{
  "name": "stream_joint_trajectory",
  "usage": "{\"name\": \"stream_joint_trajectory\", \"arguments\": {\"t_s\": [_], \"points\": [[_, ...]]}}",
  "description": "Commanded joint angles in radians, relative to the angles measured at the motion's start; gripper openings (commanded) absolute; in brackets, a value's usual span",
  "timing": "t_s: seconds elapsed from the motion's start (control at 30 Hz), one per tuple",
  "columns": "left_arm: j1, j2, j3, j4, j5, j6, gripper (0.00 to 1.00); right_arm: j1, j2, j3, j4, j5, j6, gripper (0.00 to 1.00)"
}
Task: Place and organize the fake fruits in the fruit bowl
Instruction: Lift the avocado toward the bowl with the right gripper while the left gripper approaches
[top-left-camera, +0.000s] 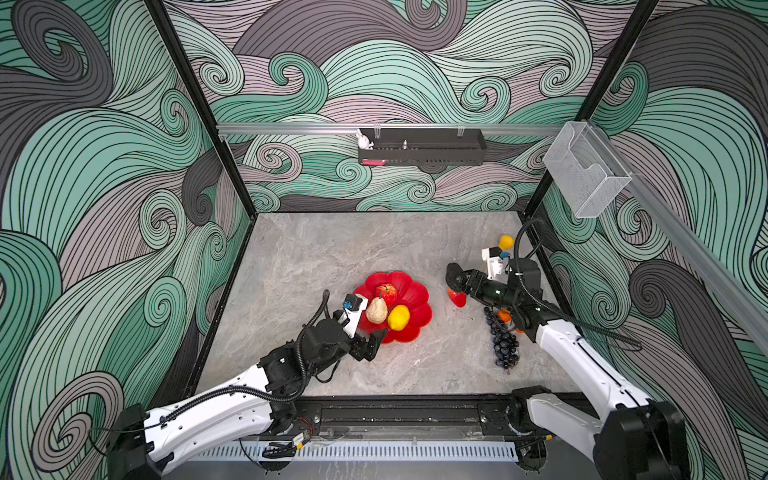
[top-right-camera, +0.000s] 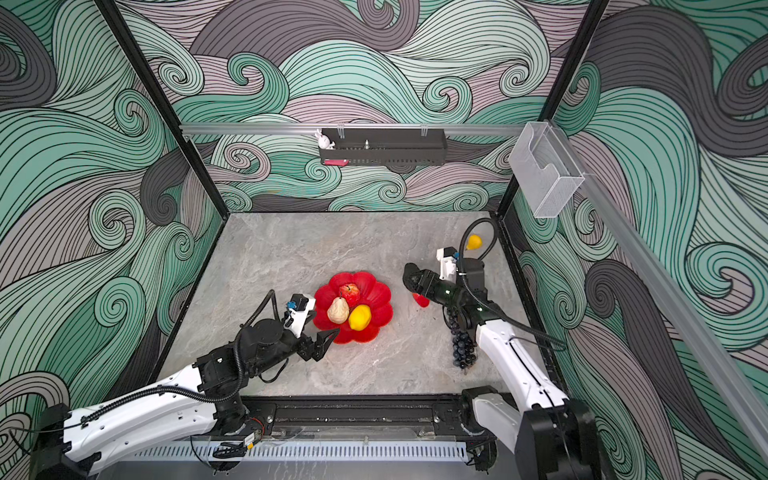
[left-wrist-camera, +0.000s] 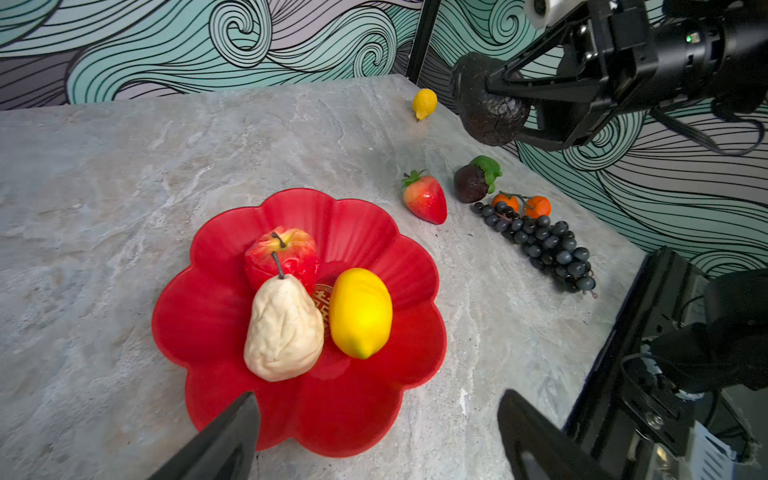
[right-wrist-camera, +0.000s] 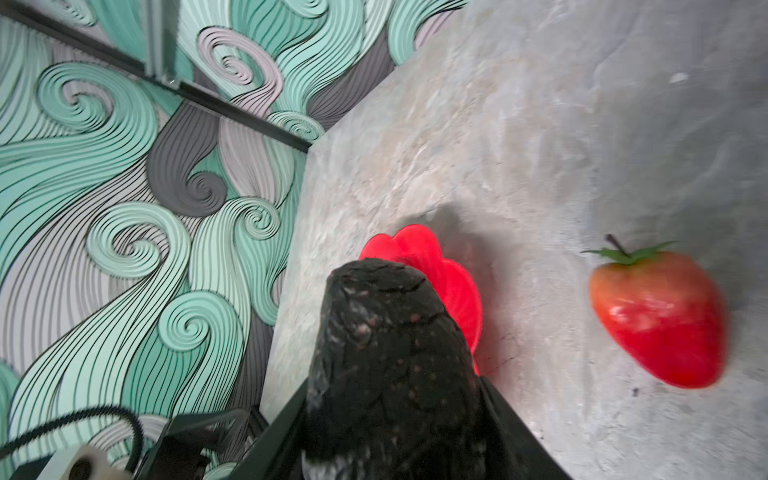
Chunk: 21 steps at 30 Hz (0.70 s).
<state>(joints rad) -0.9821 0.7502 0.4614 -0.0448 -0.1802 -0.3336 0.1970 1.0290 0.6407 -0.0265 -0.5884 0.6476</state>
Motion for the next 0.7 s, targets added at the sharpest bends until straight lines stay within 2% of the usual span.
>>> {"name": "stream_joint_trajectory", "arguments": {"t_s": [0.0,0.13,0.3,0.43,0.67], "points": [[0.007,0.035,0.078,0.015,0.063,-0.019,0.92,0.050,-0.069,-0.046,0.091,-0.045,-0.025,0.56],[0.008,0.088,0.131,0.048,0.078,-0.079,0.92,0.123,-0.135,-0.125,0.158,-0.014,-0.065,0.58],[0.013,0.190,0.288,-0.053,0.138,-0.180,0.92,0.238,-0.192,-0.196,0.218,0.089,-0.112,0.58],[0.014,0.300,0.459,-0.223,0.212,-0.307,0.91,0.337,-0.230,-0.233,0.257,0.200,-0.156,0.57],[0.016,0.390,0.546,-0.313,0.252,-0.425,0.90,0.490,-0.253,-0.248,0.284,0.348,-0.239,0.56]]}}
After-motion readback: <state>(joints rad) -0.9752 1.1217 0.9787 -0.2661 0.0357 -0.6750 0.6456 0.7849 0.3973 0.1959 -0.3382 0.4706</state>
